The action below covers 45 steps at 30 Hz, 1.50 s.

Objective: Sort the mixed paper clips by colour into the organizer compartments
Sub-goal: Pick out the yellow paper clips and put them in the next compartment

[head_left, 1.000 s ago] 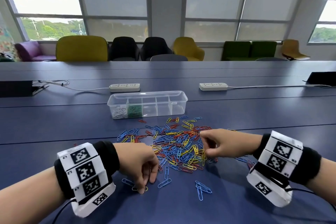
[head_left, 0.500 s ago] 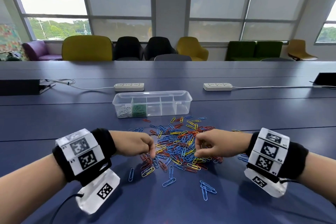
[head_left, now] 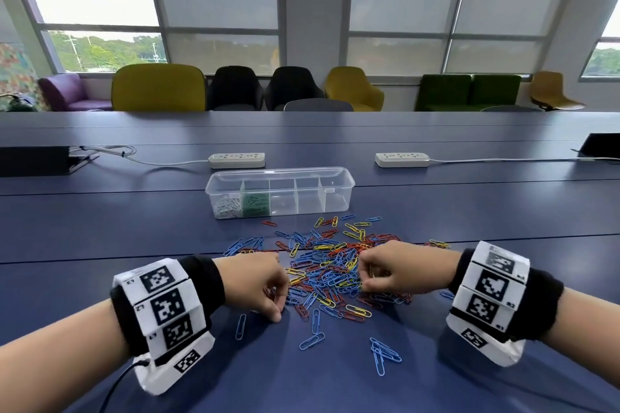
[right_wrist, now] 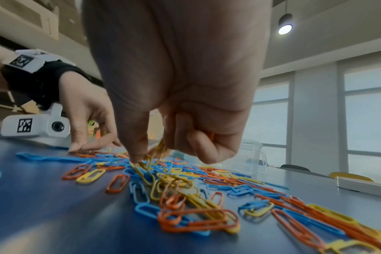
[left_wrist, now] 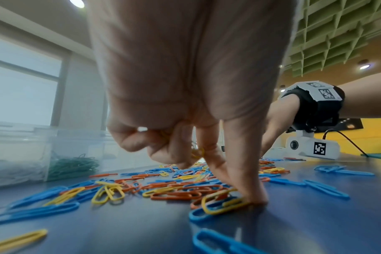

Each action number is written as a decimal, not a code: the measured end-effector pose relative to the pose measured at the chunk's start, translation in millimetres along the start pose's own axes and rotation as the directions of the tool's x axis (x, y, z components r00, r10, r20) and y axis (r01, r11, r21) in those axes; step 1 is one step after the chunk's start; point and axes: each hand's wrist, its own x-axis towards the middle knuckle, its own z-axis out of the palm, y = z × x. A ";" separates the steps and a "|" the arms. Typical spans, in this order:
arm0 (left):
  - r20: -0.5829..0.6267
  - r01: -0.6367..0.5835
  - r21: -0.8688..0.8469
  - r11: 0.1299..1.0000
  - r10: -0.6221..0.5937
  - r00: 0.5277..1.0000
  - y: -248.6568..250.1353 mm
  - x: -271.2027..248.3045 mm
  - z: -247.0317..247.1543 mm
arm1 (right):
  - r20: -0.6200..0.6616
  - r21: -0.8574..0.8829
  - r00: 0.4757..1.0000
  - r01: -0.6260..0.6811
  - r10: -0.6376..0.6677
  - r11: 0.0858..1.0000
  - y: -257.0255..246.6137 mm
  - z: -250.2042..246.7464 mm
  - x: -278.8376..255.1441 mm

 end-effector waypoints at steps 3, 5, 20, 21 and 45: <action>-0.032 -0.010 -0.112 0.994 0.007 0.999 -5.4 -1.8 -7.2 | -0.014 0.148 1.000 -0.024 0.026 0.989 2.7 -8.1 -4.2; -0.072 -0.026 -0.226 0.974 0.010 0.997 -9.6 -2.4 -16.3 | -0.009 0.272 0.999 -0.041 0.045 0.961 5.2 -12.5 -7.7; 0.081 0.000 -0.816 -0.579 -0.113 0.990 15.3 29.3 -15.8 | -0.264 0.137 0.952 0.198 -0.157 0.971 -79.7 -47.6 24.0; 0.056 -0.015 -0.805 -0.593 -0.101 0.993 19.9 30.4 -14.8 | -0.282 0.085 0.946 0.188 -0.157 0.979 -84.6 -45.4 31.5; -0.057 -0.267 -0.617 -0.741 -0.296 0.954 -59.6 11.6 -18.6 | 0.333 -0.028 0.756 0.605 -0.563 0.796 -75.0 21.4 -30.2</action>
